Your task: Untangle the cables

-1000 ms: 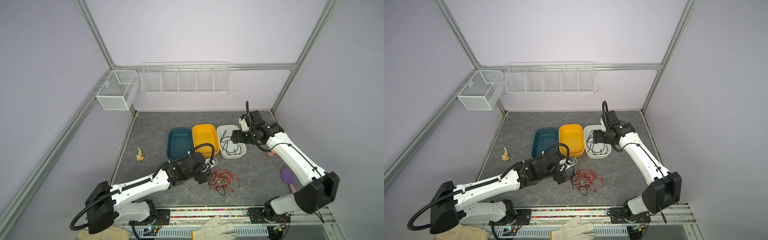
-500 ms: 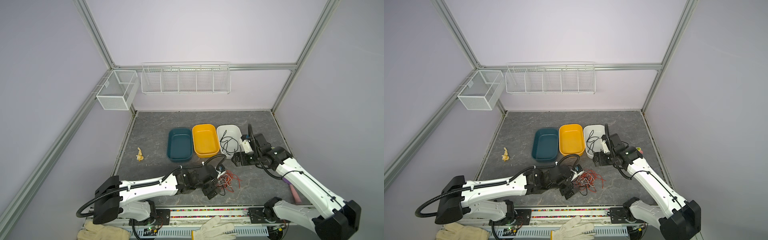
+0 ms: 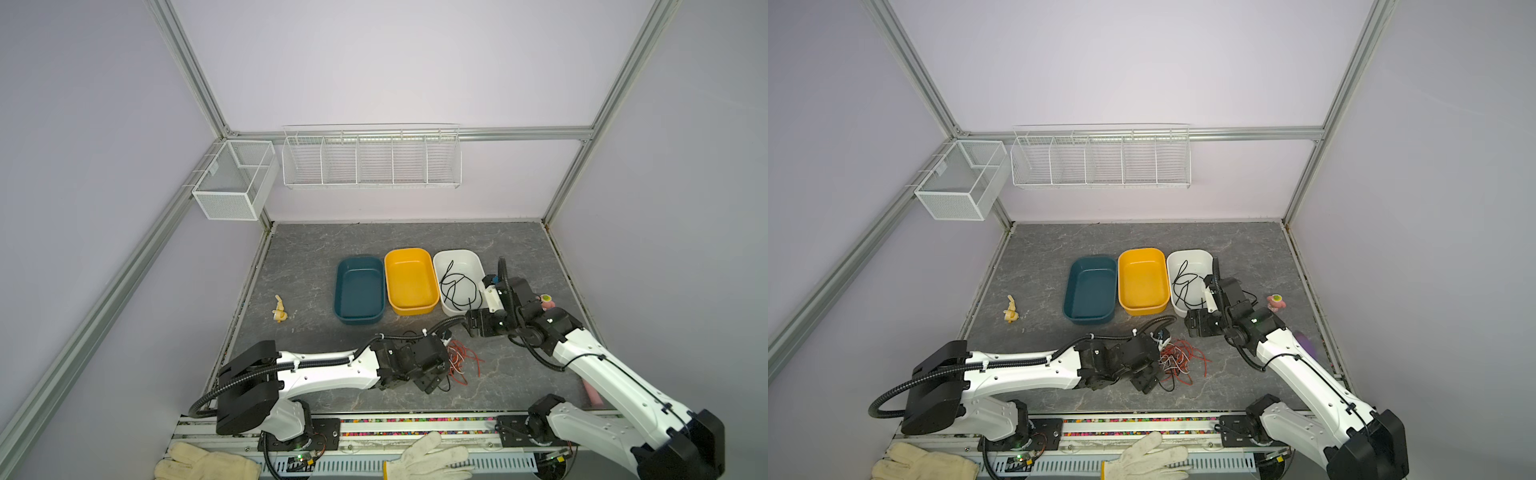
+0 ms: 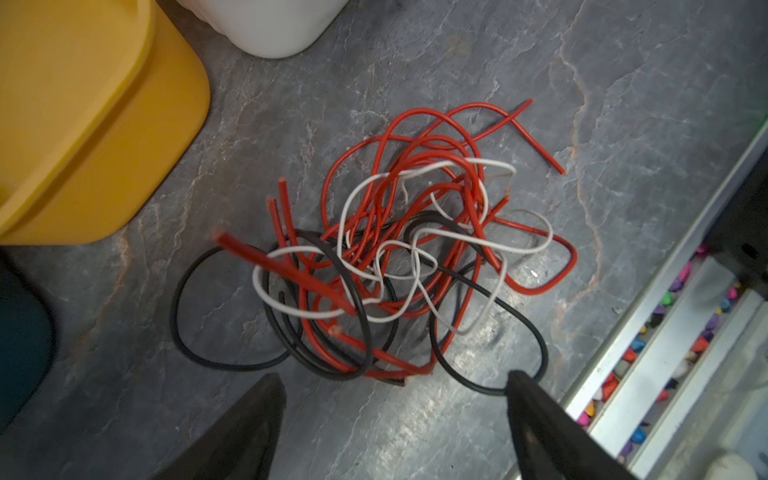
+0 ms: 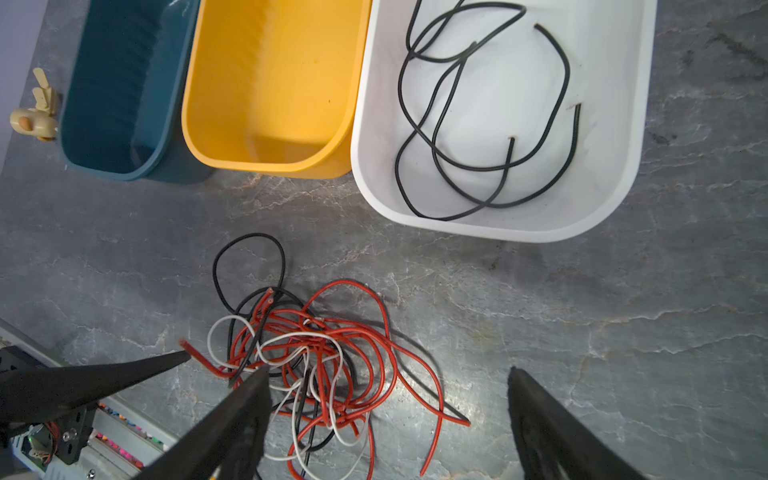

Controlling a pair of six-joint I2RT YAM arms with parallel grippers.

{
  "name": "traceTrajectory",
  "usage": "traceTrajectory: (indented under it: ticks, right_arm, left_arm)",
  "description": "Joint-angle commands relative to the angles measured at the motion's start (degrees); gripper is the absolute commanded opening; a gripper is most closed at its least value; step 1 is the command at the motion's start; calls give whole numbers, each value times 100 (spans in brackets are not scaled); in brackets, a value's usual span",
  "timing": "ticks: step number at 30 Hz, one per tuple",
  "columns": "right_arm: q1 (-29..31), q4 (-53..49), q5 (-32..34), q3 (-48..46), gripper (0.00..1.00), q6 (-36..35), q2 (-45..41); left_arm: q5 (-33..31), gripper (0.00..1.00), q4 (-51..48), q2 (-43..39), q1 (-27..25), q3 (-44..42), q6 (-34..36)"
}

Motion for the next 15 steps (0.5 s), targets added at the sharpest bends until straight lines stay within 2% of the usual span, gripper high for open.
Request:
traceTrajectory:
  ticks: [1,2,8,11,15]
  right_arm:
    - [34,179,-73,-136,90,95,-38]
    - [34,160,-179,-152,90,87,-27]
    - [91,81,11,-334,90,155,-214]
    - [94,111,34,-460,90,214,-362]
    - [89,147,59,-622,90,262,-555]
  left_arm:
    - [-458,72,-310,283,-26,403,-254]
    - [-496,67,-374,389,-26,476,-225]
    - [-513,60,-415,721,-26,560,-184]
    - [-568,48,-279,745,-16,473,-192]
    - [-703,44,-158,798,9,406,-203]
